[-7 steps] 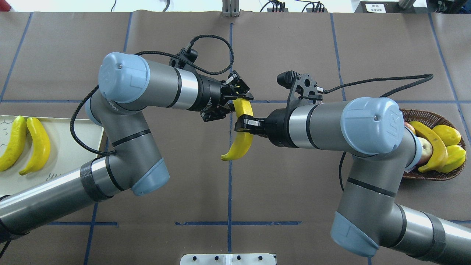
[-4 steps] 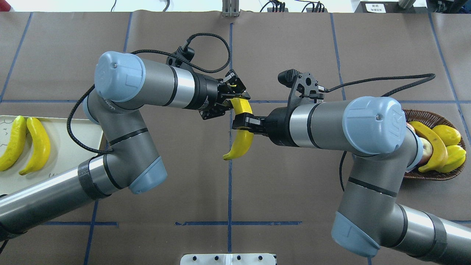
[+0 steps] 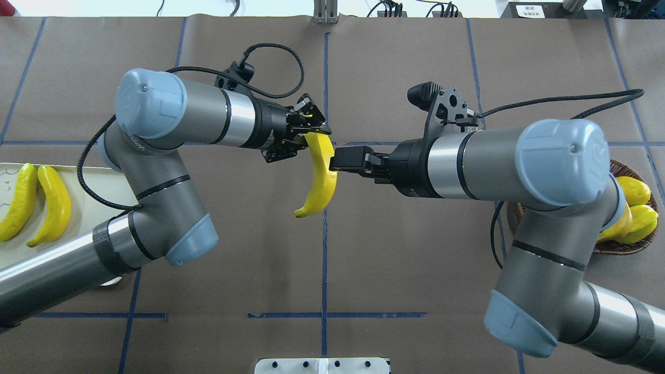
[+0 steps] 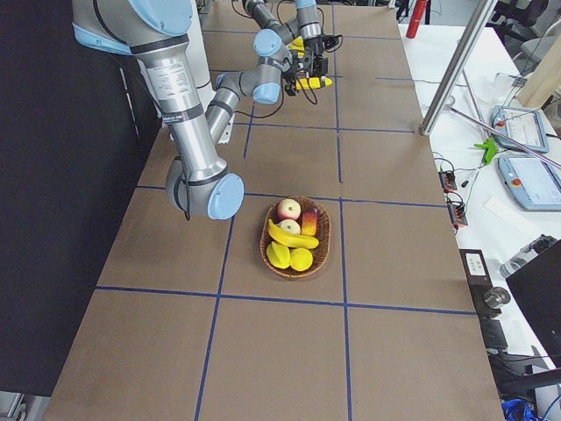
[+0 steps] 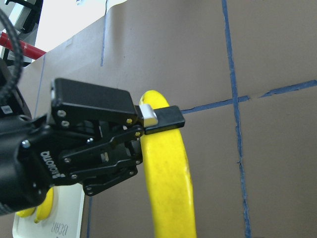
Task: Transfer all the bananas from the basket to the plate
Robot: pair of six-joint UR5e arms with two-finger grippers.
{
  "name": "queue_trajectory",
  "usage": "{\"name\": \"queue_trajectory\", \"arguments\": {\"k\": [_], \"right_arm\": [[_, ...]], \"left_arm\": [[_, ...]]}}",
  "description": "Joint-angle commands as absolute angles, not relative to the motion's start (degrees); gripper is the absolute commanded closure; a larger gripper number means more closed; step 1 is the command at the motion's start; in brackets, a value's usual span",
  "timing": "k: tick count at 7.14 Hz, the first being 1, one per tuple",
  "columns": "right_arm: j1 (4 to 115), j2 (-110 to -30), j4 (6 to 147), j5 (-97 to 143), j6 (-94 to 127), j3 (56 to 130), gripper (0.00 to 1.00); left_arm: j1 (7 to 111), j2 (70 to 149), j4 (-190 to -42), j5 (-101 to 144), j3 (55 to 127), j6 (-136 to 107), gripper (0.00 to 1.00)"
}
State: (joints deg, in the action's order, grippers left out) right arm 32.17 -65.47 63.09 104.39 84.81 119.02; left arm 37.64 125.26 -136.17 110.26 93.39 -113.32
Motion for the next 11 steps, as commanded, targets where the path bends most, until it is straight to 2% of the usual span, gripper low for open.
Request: {"name": "queue_trajectory", "arguments": {"k": [1, 2, 3, 5, 6, 7, 8, 10, 11], "right_arm": [[40.91, -69.93, 65.82, 115.88, 84.12, 121.37, 0.0], [46.44, -72.14, 66.27, 121.06, 82.28, 121.29, 0.0], [50.06, -74.68, 68.44, 124.77, 74.96, 121.46, 0.0], [50.89, -78.73, 69.52, 125.24, 67.97, 121.2, 0.0], [51.24, -79.62, 69.52, 125.24, 66.9, 121.2, 0.0], [51.33, -79.63, 69.52, 125.24, 66.88, 121.11, 0.0], [51.59, -80.15, 69.52, 125.24, 66.8, 121.2, 0.0], [53.34, -83.47, 69.52, 125.33, 62.7, 121.11, 0.0], [54.65, -88.37, 69.35, 125.42, 55.44, 121.2, 0.0]], "left_arm": [[44.17, 113.35, -135.97, 113.7, 96.05, -105.28, 1.0], [44.9, 101.02, -135.88, 113.9, 101.37, -95.81, 1.0], [45.87, 92.29, -136.05, 113.38, 102.73, -86.4, 1.0], [46.23, 82.92, -136.05, 109.62, 102.39, -76.41, 1.0], [46.23, 81.92, -136.05, 108.38, 102.39, -74.81, 0.89], [45.71, 82.96, -135.97, 108.2, 101.26, -75.32, 0.2], [45.96, 82.62, -136.05, 107.76, 101.51, -75.15, 0.0], [45.88, 82.88, -135.97, 108.45, 101.34, -74.8, 0.0], [45.79, 83.05, -135.97, 108.46, 101.34, -74.71, 0.0]]}}
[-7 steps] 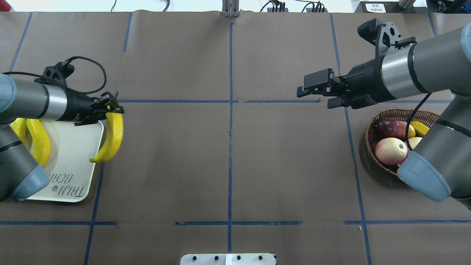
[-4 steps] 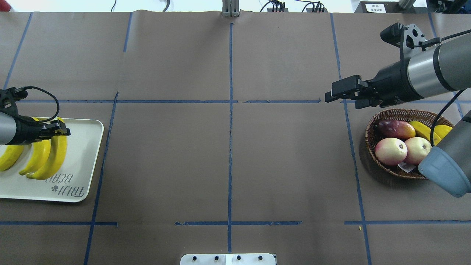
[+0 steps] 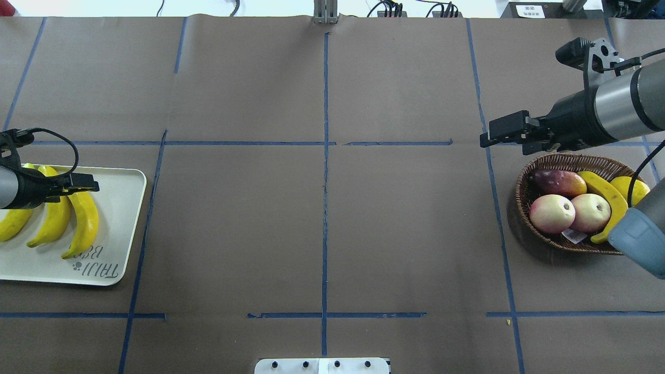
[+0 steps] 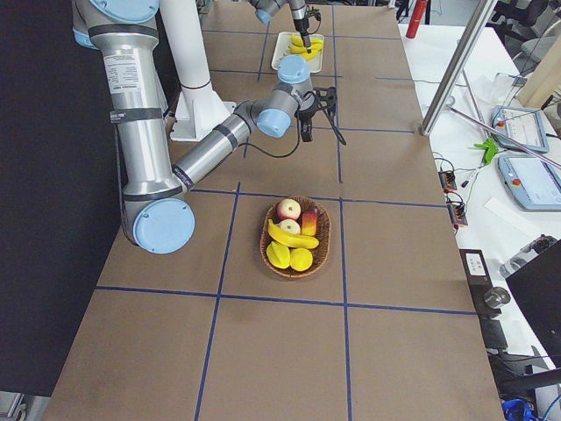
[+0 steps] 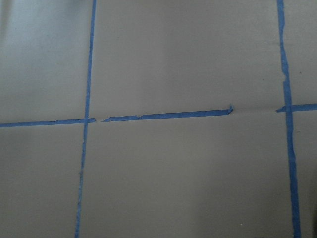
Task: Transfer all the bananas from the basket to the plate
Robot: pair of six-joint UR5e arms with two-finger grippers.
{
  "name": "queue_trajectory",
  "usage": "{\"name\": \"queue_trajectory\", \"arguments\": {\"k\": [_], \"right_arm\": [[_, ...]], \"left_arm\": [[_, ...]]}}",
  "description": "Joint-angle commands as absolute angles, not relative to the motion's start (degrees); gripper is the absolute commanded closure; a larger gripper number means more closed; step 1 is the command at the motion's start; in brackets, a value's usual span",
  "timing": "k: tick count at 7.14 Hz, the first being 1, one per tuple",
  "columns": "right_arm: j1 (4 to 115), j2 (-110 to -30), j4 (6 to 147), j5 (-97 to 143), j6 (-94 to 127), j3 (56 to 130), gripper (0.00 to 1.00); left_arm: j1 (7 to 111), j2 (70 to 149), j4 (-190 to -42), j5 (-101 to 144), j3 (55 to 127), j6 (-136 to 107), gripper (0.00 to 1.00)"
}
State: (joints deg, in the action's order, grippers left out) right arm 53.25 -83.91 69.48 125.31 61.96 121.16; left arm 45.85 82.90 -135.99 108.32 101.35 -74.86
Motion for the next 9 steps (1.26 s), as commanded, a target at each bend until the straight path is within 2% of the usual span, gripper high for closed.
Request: {"name": "queue_trajectory", "arguments": {"k": [1, 2, 3, 4, 5, 6, 7, 9], "right_arm": [[56.93, -93.55, 69.0, 125.94, 48.5, 121.81, 0.0], [61.3, -96.91, 69.52, 128.73, 44.77, 121.99, 0.0], [62.22, -103.56, 68.22, 130.06, 43.87, 122.08, 0.0], [62.31, -110.41, 63.07, 129.82, 46.47, 120.51, 0.0], [62.4, -113.26, 52.49, 129.81, 53.02, 115.28, 0.0], [62.23, -112.68, 35.24, 129.9, 69.44, 107.92, 0.0], [62.23, -112.68, 30.81, 130.42, 74.31, 106.02, 0.0], [61.7, -112.68, 31.11, 129.73, 75.32, 103.54, 0.0]], "left_arm": [[45.7, 84.71, -135.79, 108.46, 101.25, -75.23, 0.0], [45.88, 85.25, -135.79, 108.46, 100.9, -75.41, 0.0], [45.79, 85.51, -135.79, 108.46, 100.9, -75.5, 0.0], [45.62, 86.13, -135.79, 108.37, 100.64, -77.41, 0.0], [45.62, 87.44, -135.79, 108.37, 100.46, -79.17, 0.0], [45.62, 88.32, -135.79, 108.37, 99.94, -79.8, 0.0], [45.53, 88.5, -135.79, 108.37, 99.84, -80.59, 0.0], [45.44, 89.82, -135.88, 108.37, 98.01, -80.77, 0.0]]}}
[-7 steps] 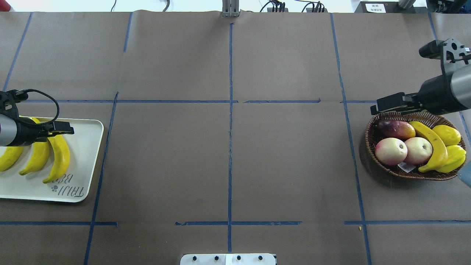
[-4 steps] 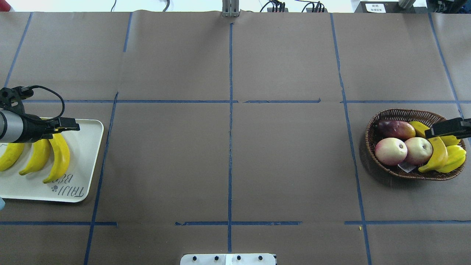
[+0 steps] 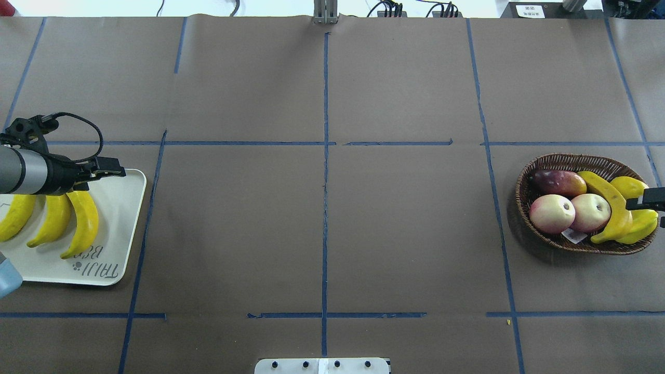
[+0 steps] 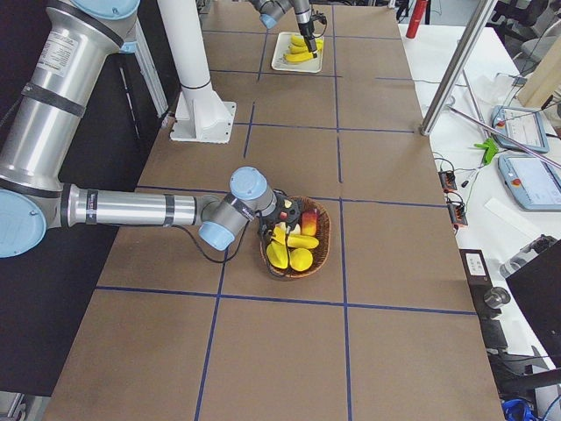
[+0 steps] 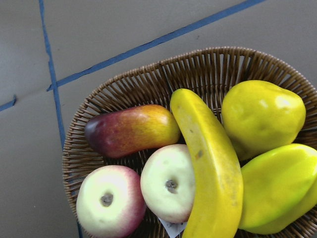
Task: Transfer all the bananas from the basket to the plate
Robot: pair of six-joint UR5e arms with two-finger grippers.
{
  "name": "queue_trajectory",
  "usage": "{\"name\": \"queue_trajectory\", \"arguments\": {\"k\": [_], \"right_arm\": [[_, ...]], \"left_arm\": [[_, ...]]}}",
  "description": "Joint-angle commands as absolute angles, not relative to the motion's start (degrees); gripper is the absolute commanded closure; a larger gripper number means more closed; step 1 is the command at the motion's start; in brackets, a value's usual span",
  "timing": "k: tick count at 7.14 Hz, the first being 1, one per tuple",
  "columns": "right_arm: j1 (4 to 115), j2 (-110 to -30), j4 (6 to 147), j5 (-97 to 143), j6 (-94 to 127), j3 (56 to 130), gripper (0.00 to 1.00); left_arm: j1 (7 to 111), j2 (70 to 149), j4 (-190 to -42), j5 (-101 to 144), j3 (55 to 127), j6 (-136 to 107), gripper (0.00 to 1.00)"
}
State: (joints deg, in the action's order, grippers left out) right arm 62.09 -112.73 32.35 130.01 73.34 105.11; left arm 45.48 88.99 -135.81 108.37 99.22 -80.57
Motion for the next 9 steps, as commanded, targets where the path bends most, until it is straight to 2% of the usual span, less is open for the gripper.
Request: {"name": "queue_trajectory", "arguments": {"k": [1, 3, 5, 6, 7, 8, 9], "right_arm": [[60.05, -112.59, 31.29, 129.47, 75.41, 102.84, 0.0], [55.04, -111.37, 31.55, 126.13, 75.41, 101.08, 0.0], [54.76, -110.39, 31.55, 126.21, 75.41, 99.41, 0.02], [54.84, -110.22, 31.47, 126.47, 75.41, 99.32, 0.47], [54.76, -109.95, 31.46, 127.52, 75.24, 99.14, 0.8], [54.84, -109.6, 31.46, 128.57, 75.23, 99.31, 0.97], [55.63, -109.51, 31.12, 131.02, 74.89, 99.66, 0.98]], "left_arm": [[45.44, 90.43, -135.88, 108.37, 97.48, -80.86, 0.0], [45.44, 90.53, -135.79, 108.37, 97.47, -80.86, 0.0], [45.44, 90.44, -135.88, 108.37, 97.38, -80.77, 0.0], [45.44, 90.44, -135.88, 108.46, 97.47, -80.77, 0.0], [45.44, 90.44, -135.88, 108.37, 97.38, -80.77, 0.0], [45.44, 90.44, -135.88, 108.37, 97.38, -80.68, 0.0], [45.44, 90.44, -135.79, 108.37, 97.38, -80.68, 0.0]]}}
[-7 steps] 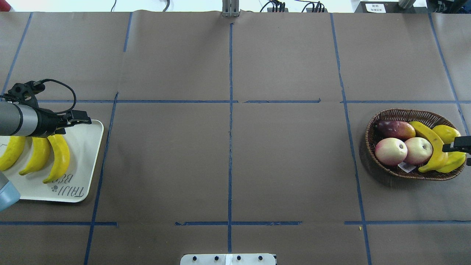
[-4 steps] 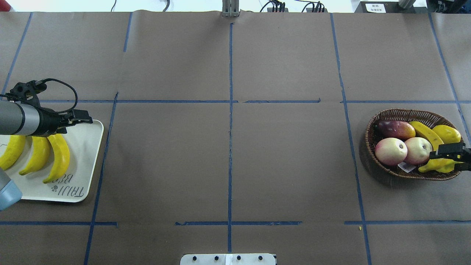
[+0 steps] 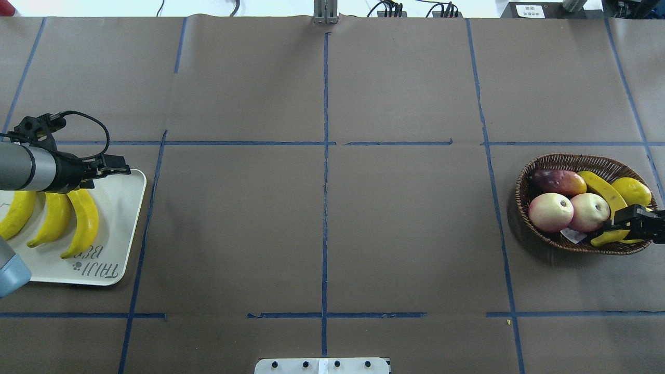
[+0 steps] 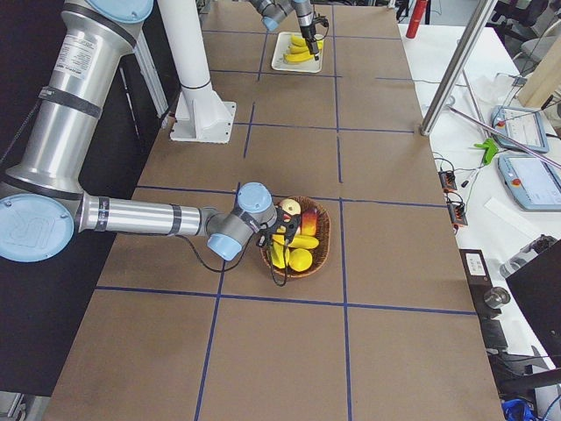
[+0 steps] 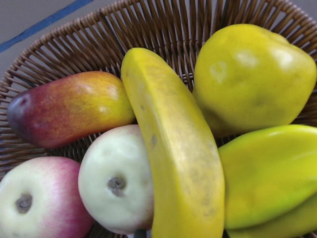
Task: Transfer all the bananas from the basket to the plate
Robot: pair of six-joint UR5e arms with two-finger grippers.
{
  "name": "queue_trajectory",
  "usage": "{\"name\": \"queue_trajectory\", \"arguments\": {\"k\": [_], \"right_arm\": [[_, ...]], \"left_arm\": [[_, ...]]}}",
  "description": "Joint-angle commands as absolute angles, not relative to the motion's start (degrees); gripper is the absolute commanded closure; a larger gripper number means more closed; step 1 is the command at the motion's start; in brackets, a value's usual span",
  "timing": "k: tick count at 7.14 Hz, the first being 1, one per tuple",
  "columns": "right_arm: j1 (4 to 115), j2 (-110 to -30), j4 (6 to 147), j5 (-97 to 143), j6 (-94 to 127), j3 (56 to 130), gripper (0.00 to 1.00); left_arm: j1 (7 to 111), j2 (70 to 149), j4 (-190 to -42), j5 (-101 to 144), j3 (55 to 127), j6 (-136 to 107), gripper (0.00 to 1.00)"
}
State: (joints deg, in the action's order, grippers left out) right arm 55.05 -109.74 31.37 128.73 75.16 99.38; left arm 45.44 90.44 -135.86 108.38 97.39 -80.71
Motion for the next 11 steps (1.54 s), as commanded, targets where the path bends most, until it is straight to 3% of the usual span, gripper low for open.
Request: {"name": "queue_trajectory", "arguments": {"k": [1, 5, 8, 11], "right_arm": [[56.77, -109.6, 30.42, 131.22, 73.06, 100.02, 1.0], [67.58, -108.91, 31.02, 132.19, 69.09, 103.7, 1.0], [63.56, -84.97, 48.03, 130.79, 70.3, 104.94, 1.0], [57.33, -74.92, 59.45, 120.52, 71.98, 110.72, 1.0]], "left_arm": [[45.44, 90.44, -135.79, 108.46, 97.38, -80.68, 0.0], [45.44, 90.44, -135.88, 109.5, 97.47, -80.68, 0.0], [45.44, 91.4, -135.97, 111.09, 98.53, -80.86, 0.0], [45.44, 92.2, -135.88, 111.09, 98.53, -80.95, 0.0]]}}
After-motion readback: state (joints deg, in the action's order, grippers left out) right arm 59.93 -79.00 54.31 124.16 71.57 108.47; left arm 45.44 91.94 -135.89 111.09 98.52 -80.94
